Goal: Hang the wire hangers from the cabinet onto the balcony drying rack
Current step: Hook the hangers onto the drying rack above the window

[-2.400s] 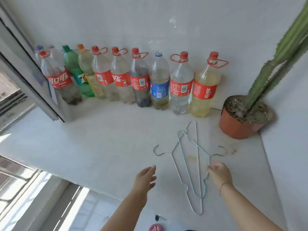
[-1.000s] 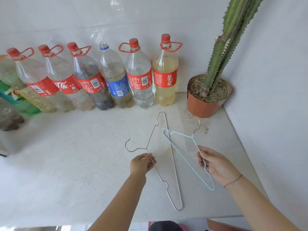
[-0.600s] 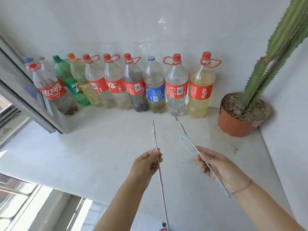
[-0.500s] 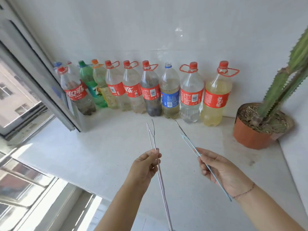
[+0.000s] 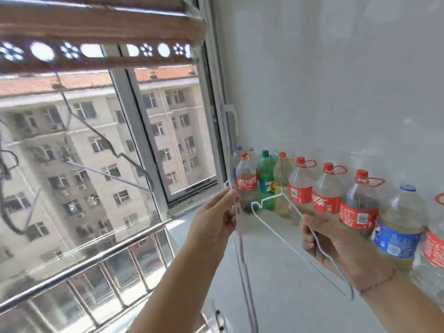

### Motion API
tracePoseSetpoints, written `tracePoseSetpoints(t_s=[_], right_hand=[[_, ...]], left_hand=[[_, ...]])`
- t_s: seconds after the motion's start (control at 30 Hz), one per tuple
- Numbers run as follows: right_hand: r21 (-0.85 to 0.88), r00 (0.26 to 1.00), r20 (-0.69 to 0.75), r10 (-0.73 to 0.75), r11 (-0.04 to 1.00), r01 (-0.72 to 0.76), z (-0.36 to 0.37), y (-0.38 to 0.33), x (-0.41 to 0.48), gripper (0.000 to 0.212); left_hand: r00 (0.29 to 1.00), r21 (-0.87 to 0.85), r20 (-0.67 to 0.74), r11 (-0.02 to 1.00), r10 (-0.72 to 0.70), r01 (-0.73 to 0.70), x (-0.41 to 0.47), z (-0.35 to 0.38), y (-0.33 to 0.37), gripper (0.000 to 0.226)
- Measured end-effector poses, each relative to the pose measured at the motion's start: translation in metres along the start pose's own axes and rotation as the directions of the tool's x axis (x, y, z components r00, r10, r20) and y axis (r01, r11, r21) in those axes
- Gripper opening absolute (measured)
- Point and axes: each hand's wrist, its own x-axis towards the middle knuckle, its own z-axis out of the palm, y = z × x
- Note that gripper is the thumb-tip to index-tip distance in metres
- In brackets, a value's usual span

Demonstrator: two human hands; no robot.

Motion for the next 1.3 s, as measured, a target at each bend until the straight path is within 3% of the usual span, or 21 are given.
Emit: tracePoseSetpoints(t_s=[0.27,0.43,0.57,0.7,0.93,1.3], right_hand=[[-0.085,0.956,0.273,-0.102,0.988,0.130,0.114,-0.038,0.091,0.070],[-0.161,0.930,0.342,-0.132,0.967,0.197,0.167,-0.061,0.125,0.037],[-0.170,0.910,0.388,-0.145,0.959,0.225,0.196,-0.067,0.149,0.028],[-0.176,0.909,0.387,-0.155,0.955,0.238,0.213,-0.067,0.173,0.024],[-0.195,0.920,0.368,-0.136,0.956,0.219,0.230,-0.067,0.205,0.035],[-0.230,0.956,0.258,-0.138,0.952,0.200,0.230,-0.057,0.217,0.020]], left_hand=[[0.941,-0.031,-0.095,0.944,0.325,-0.329,0.027,0.008,0.084,0.008],[0.873,-0.084,-0.185,0.878,0.451,-0.471,0.048,0.009,0.110,0.021],[0.801,-0.105,-0.248,0.807,0.544,-0.581,0.062,0.008,0.114,0.022],[0.769,-0.103,-0.276,0.778,0.577,-0.620,0.072,0.005,0.111,0.022],[0.739,-0.076,-0.313,0.760,0.597,-0.646,0.081,-0.009,0.117,0.024],[0.749,-0.062,-0.296,0.771,0.593,-0.634,0.080,-0.026,0.123,0.023]])
